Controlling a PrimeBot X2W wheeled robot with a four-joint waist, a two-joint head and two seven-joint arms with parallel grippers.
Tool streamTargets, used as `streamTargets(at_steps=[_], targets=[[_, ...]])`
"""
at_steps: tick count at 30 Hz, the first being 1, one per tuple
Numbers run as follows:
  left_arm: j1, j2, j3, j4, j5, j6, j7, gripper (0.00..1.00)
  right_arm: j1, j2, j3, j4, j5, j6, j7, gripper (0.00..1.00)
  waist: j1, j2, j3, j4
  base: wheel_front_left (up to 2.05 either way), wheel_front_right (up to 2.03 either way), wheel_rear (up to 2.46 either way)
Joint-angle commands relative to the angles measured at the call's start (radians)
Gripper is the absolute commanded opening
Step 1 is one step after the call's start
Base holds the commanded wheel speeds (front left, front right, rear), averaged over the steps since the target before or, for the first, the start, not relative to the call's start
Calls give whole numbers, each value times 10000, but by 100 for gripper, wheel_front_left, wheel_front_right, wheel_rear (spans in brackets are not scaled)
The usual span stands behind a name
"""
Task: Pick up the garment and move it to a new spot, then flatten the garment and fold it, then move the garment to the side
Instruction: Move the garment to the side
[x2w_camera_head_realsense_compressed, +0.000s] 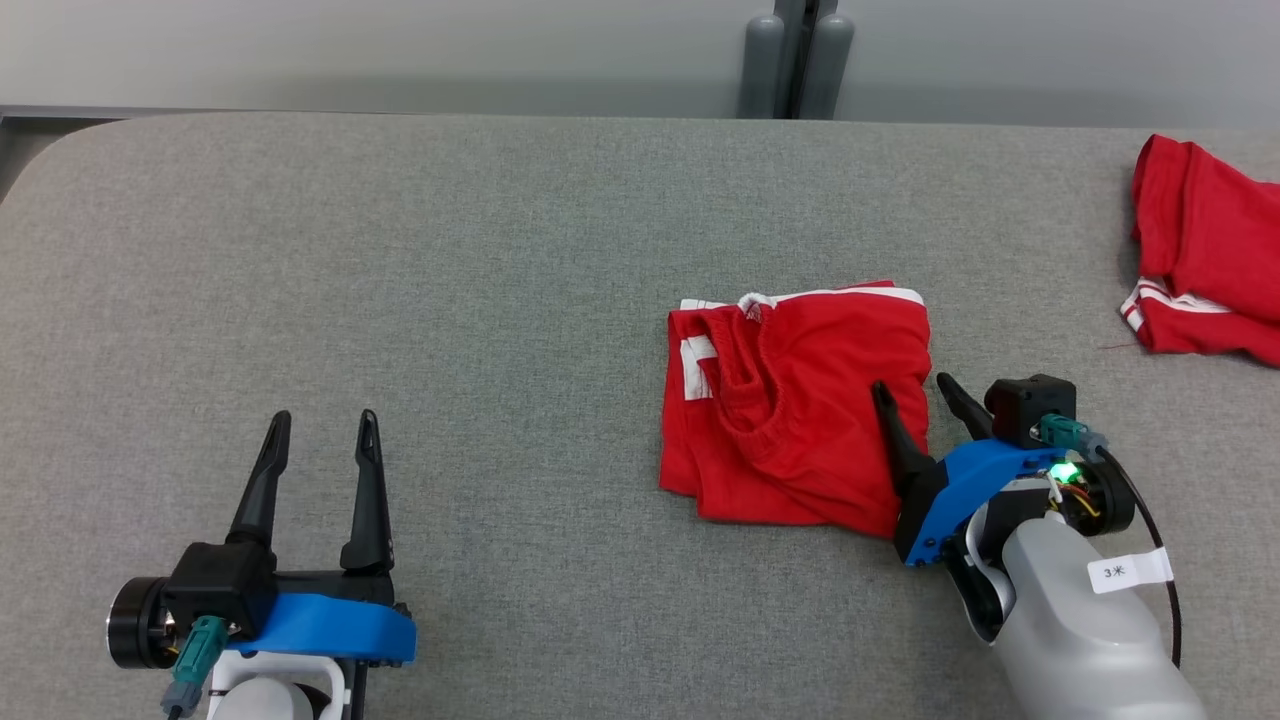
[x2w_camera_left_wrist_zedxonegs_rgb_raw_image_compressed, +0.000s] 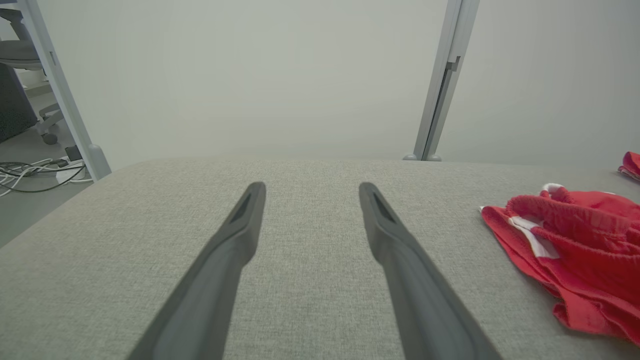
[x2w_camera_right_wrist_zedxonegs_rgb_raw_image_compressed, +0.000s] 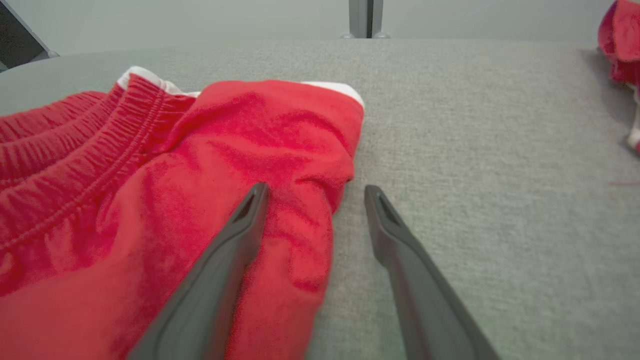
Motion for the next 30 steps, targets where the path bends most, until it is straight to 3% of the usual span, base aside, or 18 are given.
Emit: streamTargets(at_steps=[1, 5, 11, 12, 13, 18, 24, 30], targets=[[-152, -8, -37, 3, -56, -63, -45, 100, -183, 30, 15, 310, 52, 1, -73, 100, -2, -2, 73, 58, 0, 0, 0], [-239, -9, -55, 30, -68, -69, -45, 100, -241, 49, 224, 997, 144, 1, -156, 100, -2, -2, 146, 109, 0, 0, 0], [-377, -9, -175, 33, -244, -66, -45, 100, 63, 133, 1576, 1240, 1238, 15, -157, 100, -2, -2, 314, 98, 0, 0, 0], [-390, -9, -202, 26, -255, -52, -45, 100, 57, 142, 1792, 1166, 1435, 16, -168, 78, -2, -2, 339, 86, 0, 0, 0], [-413, -9, -229, 24, -277, -39, -45, 100, 41, 145, 1988, 1115, 1594, 16, -181, 3, -2, -2, 362, 72, 0, 0, 0], [-499, -11, -309, 53, -340, 27, -45, 100, -459, 38, 2171, 1092, 1562, 1, -232, 0, -2, -2, 401, 0, 0, 0, 0], [-707, -11, -343, -120, -433, 26, -45, 100, -1086, -700, 2071, 378, 750, 0, -291, 0, -2, -2, 547, -22, 0, 0, 0], [-1366, -13, -450, -597, -542, 26, -45, 100, -2303, -1616, 2663, -78, 101, 1, -292, 0, -2, -2, 1364, -137, 0, 0, 0]])
